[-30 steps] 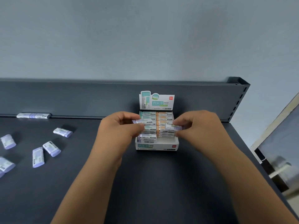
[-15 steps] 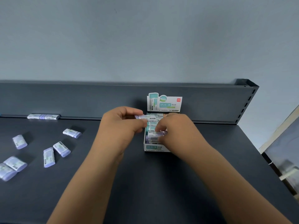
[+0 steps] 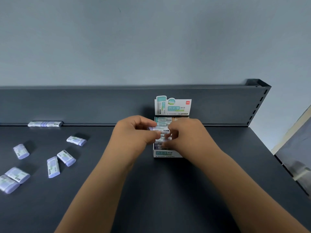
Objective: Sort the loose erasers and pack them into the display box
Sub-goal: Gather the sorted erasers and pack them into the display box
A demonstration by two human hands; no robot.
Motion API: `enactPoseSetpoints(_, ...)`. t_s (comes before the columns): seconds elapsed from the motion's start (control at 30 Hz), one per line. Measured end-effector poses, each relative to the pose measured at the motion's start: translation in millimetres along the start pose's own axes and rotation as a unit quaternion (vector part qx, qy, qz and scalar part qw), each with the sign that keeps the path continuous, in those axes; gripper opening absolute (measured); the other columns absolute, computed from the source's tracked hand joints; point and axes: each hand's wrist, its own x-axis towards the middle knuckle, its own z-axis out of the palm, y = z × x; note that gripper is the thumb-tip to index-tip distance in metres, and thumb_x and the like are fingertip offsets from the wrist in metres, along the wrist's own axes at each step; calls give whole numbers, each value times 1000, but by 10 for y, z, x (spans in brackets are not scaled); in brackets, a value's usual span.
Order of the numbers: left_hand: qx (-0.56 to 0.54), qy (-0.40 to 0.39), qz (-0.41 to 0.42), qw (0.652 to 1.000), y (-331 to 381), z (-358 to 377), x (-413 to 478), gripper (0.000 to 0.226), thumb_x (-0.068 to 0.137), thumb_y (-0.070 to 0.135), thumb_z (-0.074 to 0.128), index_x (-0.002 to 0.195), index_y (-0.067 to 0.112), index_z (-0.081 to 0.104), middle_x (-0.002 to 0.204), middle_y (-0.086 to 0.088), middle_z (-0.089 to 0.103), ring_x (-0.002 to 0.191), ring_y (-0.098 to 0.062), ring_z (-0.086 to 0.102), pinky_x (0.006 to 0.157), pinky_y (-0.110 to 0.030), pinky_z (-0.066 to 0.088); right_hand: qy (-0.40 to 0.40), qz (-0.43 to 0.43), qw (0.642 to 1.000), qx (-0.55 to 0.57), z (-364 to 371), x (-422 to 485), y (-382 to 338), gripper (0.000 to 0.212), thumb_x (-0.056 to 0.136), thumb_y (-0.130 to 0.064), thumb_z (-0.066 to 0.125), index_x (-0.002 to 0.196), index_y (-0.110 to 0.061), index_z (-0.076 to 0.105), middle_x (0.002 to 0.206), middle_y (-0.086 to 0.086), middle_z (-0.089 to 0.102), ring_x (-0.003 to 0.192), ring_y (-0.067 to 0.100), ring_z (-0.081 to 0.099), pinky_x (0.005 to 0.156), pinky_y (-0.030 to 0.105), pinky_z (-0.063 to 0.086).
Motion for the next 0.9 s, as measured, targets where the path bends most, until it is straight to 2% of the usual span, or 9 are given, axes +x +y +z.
enactPoseSetpoints(0.03, 4, -3, 2, 1000, -5, 5, 1, 22, 75, -4, 81, 87, 14, 77, 85, -15, 75, 72, -19, 70, 79, -34, 61, 5, -1, 1000, 7, -16, -5, 3, 34, 74, -46, 81, 65, -28, 54, 73, -9, 55, 79, 14, 55, 65, 29, 43)
enactPoseSetpoints(0.1, 8, -10, 7, 1000, -13, 11, 10, 22, 75, -4, 81, 88, 13, 77, 85, -15, 76, 73, -20, 71, 80, -35, 62, 23, 11, 998, 52, -57, -18, 23, 21, 73, -43, 82, 81, -29, 69, 79, -10, 64, 80, 9, 59, 72, 29, 50)
enactPoseSetpoints(0.2, 23, -26, 25, 999, -5, 28, 15, 19, 76, 2, 84, 89, 15, 78, 85, -10, 77, 79, -22, 74, 80, -35, 62, 40, 38, 987, 148, -165, -68, 61, 33, 71, -36, 87, 101, -32, 74, 82, -14, 69, 78, 1, 62, 70, 17, 47)
enactPoseSetpoints(0.3, 51, -37, 50, 997, 46, 99, 10, 17, 76, 10, 86, 89, 18, 79, 84, -5, 77, 81, -19, 74, 78, -34, 61, 27, 38, 982, 184, -343, -122, 117, 26, 71, -28, 88, 94, -35, 79, 82, -13, 74, 73, 1, 66, 68, 22, 53)
enactPoseSetpoints(0.4, 127, -47, 96, 986, 69, 229, 52, 16, 76, 16, 87, 87, 24, 78, 79, 5, 75, 73, -9, 70, 66, -27, 56, 19, 46, 982, 180, -507, -168, 211, 21, 70, -26, 89, 87, -36, 80, 78, -16, 74, 73, 0, 66, 67, 18, 51)
enactPoseSetpoints(0.47, 212, -62, 133, 966, 76, 330, 80, 14, 77, 21, 84, 88, 28, 77, 80, 12, 74, 73, -1, 67, 67, -23, 53, 12, 61, 985, 159, -574, -195, 287, 21, 70, -27, 88, 87, -35, 80, 75, -16, 74, 69, -3, 65, 59, 11, 46)
enactPoseSetpoints(0.57, 312, -91, 183, 928, 80, 462, 102, 11, 79, 27, 79, 88, 31, 74, 88, 15, 72, 90, -4, 66, 82, -31, 55, 5, 79, 992, 103, -605, -218, 373, 19, 71, -32, 88, 87, -34, 79, 75, -16, 73, 69, -2, 64, 56, 11, 42)
enactPoseSetpoints(0.77, 435, -123, 247, 857, -51, 583, 205, 15, 83, 33, 76, 98, 35, 76, 118, 8, 65, 121, -21, 51, 102, -40, 48, -13, 95, 995, 13, -528, -206, 409, 14, 70, -35, 84, 82, -35, 76, 78, -16, 69, 78, 3, 64, 71, 28, 55)
enactPoseSetpoints(0.9, 488, -124, 248, 827, -93, 598, 235, 19, 85, 40, 74, 102, 35, 75, 128, 10, 59, 122, -22, 42, 103, -42, 44, -31, 86, 995, -26, -501, -192, 351, 15, 73, -32, 77, 87, -36, 78, 82, -12, 67, 82, 11, 64, 78, 36, 57)
